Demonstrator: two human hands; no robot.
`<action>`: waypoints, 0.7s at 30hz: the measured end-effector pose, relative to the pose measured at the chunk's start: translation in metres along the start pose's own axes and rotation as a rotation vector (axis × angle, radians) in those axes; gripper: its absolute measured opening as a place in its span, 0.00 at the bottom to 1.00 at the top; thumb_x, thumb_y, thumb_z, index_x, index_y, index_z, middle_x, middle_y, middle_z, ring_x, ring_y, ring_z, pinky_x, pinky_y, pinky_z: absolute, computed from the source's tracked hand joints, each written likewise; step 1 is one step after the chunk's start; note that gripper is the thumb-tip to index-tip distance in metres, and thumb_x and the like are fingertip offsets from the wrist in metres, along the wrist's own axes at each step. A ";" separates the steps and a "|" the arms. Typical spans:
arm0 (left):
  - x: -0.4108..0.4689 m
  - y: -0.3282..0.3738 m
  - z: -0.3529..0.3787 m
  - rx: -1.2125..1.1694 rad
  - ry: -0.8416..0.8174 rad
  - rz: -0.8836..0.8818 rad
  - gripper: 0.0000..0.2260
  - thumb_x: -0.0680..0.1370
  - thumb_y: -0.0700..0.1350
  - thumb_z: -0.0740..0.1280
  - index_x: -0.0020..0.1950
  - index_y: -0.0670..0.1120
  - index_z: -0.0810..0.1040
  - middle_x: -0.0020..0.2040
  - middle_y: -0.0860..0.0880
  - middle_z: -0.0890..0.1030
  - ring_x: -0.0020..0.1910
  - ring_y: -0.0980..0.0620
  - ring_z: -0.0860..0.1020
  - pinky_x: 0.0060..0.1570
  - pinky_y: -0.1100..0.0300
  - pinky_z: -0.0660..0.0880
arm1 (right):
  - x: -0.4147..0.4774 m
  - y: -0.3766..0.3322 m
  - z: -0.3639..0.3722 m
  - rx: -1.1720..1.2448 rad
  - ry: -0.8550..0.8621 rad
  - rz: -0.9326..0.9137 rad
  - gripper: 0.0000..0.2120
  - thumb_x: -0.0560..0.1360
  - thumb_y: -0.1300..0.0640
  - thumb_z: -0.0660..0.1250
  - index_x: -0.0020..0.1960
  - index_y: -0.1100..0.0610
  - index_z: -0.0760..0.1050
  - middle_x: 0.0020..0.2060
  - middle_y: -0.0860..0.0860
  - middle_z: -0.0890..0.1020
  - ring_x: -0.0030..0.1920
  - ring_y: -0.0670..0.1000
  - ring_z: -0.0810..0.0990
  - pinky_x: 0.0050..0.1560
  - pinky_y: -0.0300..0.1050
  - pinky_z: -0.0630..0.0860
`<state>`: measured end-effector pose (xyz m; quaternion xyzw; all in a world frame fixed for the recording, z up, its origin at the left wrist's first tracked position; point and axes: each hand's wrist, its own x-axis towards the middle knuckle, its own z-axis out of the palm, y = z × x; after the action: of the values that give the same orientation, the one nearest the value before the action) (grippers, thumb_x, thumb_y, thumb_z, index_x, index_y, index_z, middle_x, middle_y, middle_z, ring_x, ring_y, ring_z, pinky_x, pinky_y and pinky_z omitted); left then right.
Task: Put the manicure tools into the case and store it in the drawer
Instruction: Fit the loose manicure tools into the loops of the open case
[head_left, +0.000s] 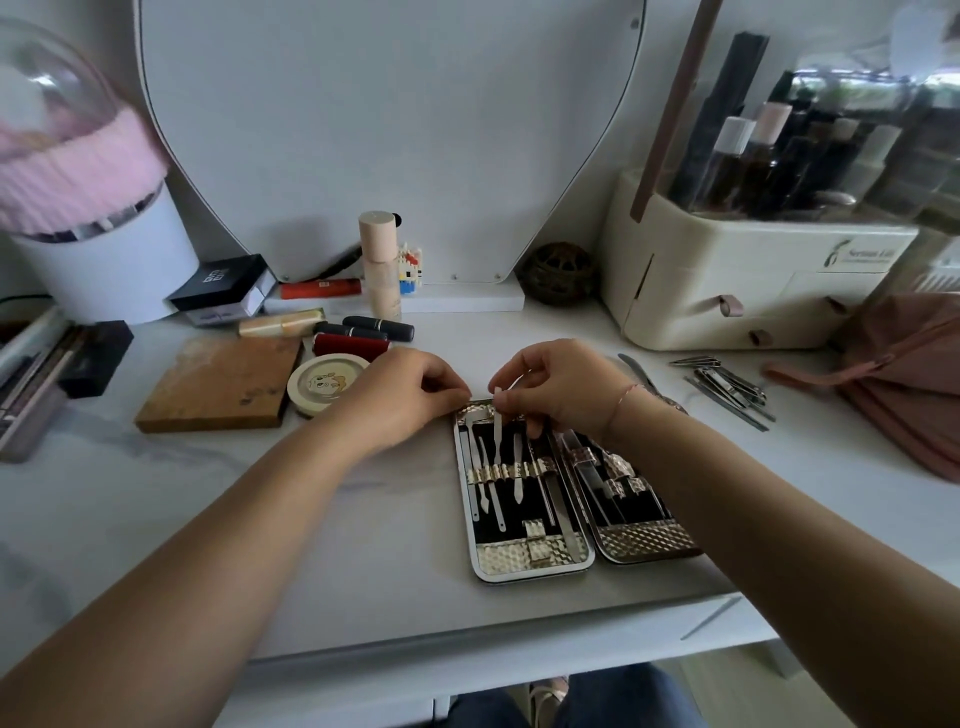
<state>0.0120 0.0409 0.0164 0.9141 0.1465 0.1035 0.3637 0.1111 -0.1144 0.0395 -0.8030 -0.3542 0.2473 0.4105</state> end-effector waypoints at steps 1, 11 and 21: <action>0.000 0.000 0.000 0.001 -0.001 0.002 0.02 0.74 0.47 0.70 0.43 0.52 0.83 0.40 0.57 0.82 0.41 0.62 0.78 0.39 0.68 0.69 | 0.000 -0.001 0.000 -0.040 -0.015 -0.010 0.04 0.71 0.61 0.71 0.46 0.58 0.79 0.32 0.50 0.82 0.21 0.43 0.75 0.21 0.33 0.67; 0.000 -0.001 0.000 -0.013 0.001 0.011 0.02 0.74 0.46 0.70 0.42 0.52 0.83 0.38 0.58 0.82 0.40 0.64 0.78 0.39 0.68 0.69 | -0.016 -0.003 -0.001 -0.464 -0.059 -0.174 0.12 0.75 0.47 0.63 0.52 0.50 0.81 0.38 0.43 0.80 0.38 0.43 0.76 0.43 0.40 0.72; 0.000 -0.001 0.001 -0.003 0.015 0.010 0.02 0.73 0.47 0.71 0.43 0.52 0.83 0.39 0.59 0.82 0.40 0.65 0.77 0.39 0.70 0.69 | -0.028 -0.007 -0.009 -0.616 -0.214 -0.266 0.14 0.77 0.47 0.60 0.61 0.45 0.76 0.52 0.49 0.76 0.49 0.44 0.73 0.44 0.22 0.62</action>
<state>0.0120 0.0414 0.0149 0.9133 0.1447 0.1124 0.3637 0.0972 -0.1374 0.0527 -0.8054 -0.5548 0.1561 0.1383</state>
